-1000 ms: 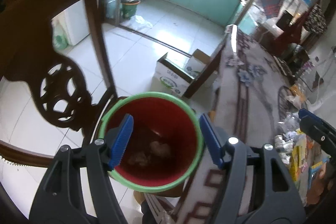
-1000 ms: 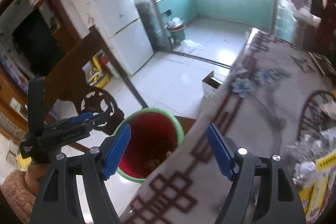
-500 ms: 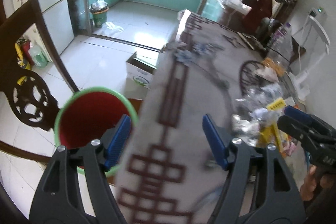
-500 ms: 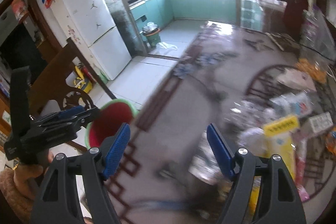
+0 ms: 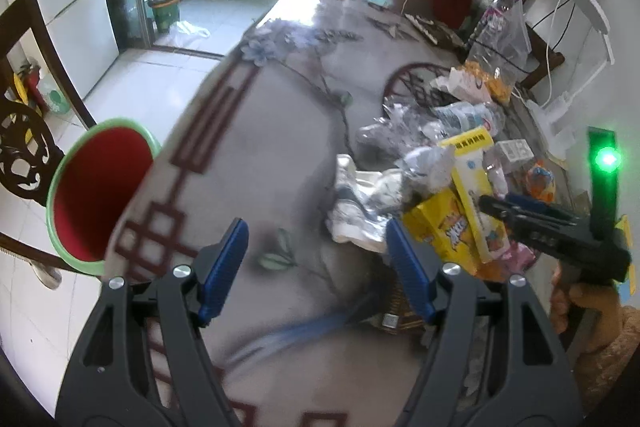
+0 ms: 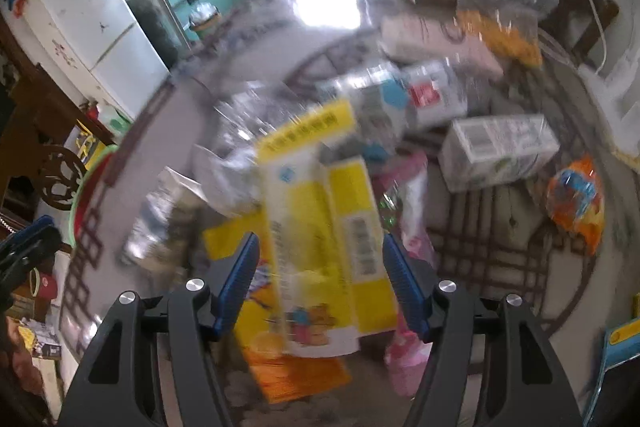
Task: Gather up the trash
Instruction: 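Grasp the white floral paper bag with the left tool while the right grasps the yellow box, then lift and carry the paper bag and yellow box over the red bucket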
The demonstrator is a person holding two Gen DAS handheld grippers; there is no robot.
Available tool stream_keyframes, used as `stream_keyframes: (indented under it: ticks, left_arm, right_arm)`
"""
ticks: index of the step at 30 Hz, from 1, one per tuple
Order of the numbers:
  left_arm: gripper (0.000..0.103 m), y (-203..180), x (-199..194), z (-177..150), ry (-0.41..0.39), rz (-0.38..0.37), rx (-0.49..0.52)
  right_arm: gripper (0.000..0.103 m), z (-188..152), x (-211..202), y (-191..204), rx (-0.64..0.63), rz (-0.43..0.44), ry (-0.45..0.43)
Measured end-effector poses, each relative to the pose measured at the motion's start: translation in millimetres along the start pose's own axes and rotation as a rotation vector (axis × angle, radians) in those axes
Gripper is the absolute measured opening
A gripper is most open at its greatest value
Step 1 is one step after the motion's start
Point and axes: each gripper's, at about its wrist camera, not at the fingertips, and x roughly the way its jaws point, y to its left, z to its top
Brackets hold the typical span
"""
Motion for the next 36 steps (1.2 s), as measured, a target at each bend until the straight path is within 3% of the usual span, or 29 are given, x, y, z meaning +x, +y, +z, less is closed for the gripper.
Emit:
stream_keyframes:
  ticks: [2, 7, 9, 11, 13, 16, 17, 19, 22, 28, 36]
  left_arm:
    - [0.071, -7.8, 4.4, 0.6, 0.008, 0.006, 0.005]
    - [0.075, -26.3, 24.3, 8.8, 0.039, 0.015, 0.028]
    - [0.075, -32.7, 39.3, 14.9, 0.063, 0.024, 0.039]
    - [0.075, -36.7, 52.8, 19.5, 0.085, 0.034, 0.047]
    - [0.075, -41.6, 72.5, 23.8, 0.129, 0.043, 0.059]
    - [0.075, -47.6, 93.0, 24.7, 0.181, 0.04, 0.075]
    - [0.075, -49.5, 98.5, 24.5, 0.192, 0.044, 0.083]
    - [0.075, -51.5, 110.6, 23.5, 0.218, 0.054, 0.089]
    - [0.053, -47.7, 119.4, 23.1, 0.252, 0.038, 0.069]
    - [0.053, -44.8, 98.8, 30.3, 0.185, 0.034, 0.069]
    - [0.053, -51.1, 28.1, 48.5, -0.003, 0.042, 0.085]
  right_arm:
    - [0.078, -0.9, 12.9, -7.4, 0.012, 0.006, 0.034]
    - [0.084, 6.2, 28.4, -18.7, -0.002, 0.038, 0.059]
    - [0.075, 11.7, 31.1, -24.4, 0.017, 0.087, 0.062]
    - [0.039, 16.6, 28.9, -28.8, 0.036, 0.128, 0.057]
    - [0.037, 19.0, 28.3, -33.5, 0.027, 0.101, 0.052]
    - [0.034, 13.5, 21.5, -41.0, 0.074, 0.14, 0.047]
    - [0.028, 11.7, 18.0, -43.7, 0.086, 0.146, 0.039]
    - [0.028, 9.8, 9.4, -49.3, 0.11, 0.166, 0.019]
    - [0.028, 13.2, -6.0, -51.0, 0.115, 0.169, -0.025]
    - [0.028, 23.7, -33.2, -46.9, 0.105, 0.19, -0.089]
    - [0.029, 31.6, -67.0, -16.9, 0.055, 0.182, -0.184]
